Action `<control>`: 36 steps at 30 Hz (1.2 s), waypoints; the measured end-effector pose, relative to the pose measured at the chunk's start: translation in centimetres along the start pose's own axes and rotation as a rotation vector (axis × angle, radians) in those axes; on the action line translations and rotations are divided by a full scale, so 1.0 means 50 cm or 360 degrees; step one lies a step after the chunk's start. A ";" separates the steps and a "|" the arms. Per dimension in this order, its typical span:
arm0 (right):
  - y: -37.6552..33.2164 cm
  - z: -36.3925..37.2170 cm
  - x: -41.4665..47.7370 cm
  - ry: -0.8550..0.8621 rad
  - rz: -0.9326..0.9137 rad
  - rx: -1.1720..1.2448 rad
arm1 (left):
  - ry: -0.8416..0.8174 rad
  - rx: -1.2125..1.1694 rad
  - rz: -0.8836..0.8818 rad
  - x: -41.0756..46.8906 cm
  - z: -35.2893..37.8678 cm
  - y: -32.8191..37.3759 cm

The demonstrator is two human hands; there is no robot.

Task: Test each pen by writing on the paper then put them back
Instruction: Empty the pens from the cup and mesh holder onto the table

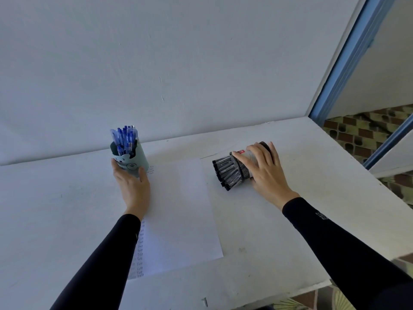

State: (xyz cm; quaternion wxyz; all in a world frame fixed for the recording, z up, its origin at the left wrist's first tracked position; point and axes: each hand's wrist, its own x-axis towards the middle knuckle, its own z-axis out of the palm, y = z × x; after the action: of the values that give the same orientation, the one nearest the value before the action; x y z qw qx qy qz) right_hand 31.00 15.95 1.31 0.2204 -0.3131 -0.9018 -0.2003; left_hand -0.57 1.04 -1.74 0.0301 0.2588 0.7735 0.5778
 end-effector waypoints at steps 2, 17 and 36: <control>-0.001 0.001 -0.004 0.0036 -0.0001 -0.0018 | 0.0009 0.0002 0.0011 -0.001 0.000 0.001; 0.011 -0.007 -0.006 0.0131 0.0013 -0.0108 | 0.0021 -0.0040 0.0027 -0.008 0.002 0.002; 0.069 -0.001 -0.008 -0.0111 0.0007 -0.0194 | -0.0006 0.0005 0.0006 -0.006 -0.003 0.007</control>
State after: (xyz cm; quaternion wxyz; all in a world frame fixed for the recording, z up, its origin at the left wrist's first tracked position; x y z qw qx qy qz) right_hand 33.52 18.24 1.91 0.1697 -0.3346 -0.8944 -0.2433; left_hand -0.22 0.83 -1.42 0.0301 0.2613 0.7739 0.5760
